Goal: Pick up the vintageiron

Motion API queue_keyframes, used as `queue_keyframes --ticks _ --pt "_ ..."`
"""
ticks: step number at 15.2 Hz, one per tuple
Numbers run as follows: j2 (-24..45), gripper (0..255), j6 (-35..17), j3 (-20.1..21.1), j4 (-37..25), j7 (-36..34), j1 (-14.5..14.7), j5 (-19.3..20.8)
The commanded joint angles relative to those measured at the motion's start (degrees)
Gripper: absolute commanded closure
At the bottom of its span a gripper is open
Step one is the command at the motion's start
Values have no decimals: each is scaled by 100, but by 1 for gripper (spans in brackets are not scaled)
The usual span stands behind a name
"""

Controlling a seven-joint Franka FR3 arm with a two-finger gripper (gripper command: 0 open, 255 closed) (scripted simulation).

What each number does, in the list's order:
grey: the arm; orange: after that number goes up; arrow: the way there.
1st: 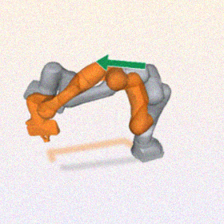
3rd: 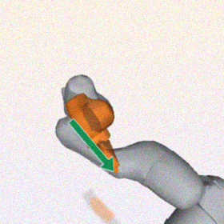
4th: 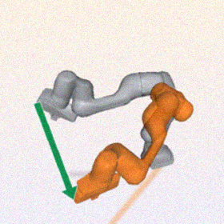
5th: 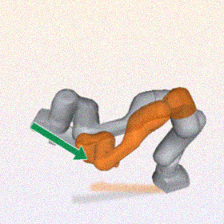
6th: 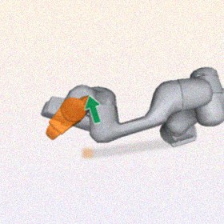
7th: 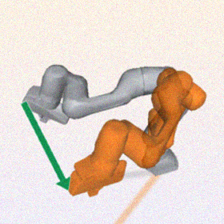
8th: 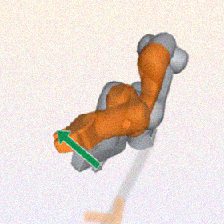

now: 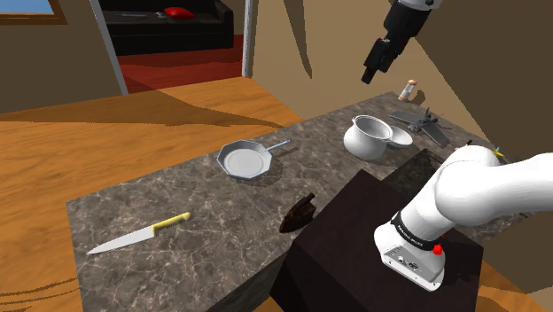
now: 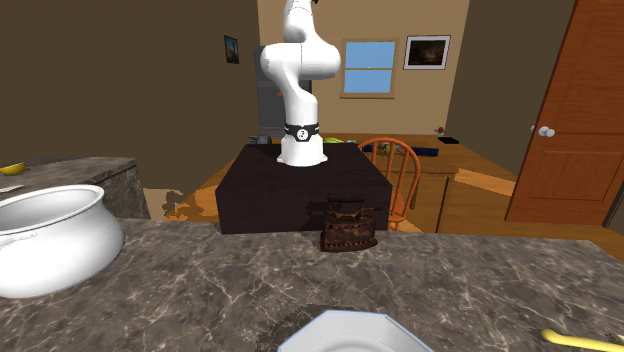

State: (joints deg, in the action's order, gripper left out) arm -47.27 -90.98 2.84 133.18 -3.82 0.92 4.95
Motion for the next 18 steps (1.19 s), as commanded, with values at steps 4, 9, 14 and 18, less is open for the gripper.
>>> queue_keyframes --ticks 4,9,14,18 --pt "95 0 -513 -72 482 351 200 -25" --pt "375 0 -1390 -183 1192 941 531 -63" --pt "824 0 -2309 -281 1785 1541 858 -105" --pt "1316 0 -3082 -349 2170 2030 1123 -145"
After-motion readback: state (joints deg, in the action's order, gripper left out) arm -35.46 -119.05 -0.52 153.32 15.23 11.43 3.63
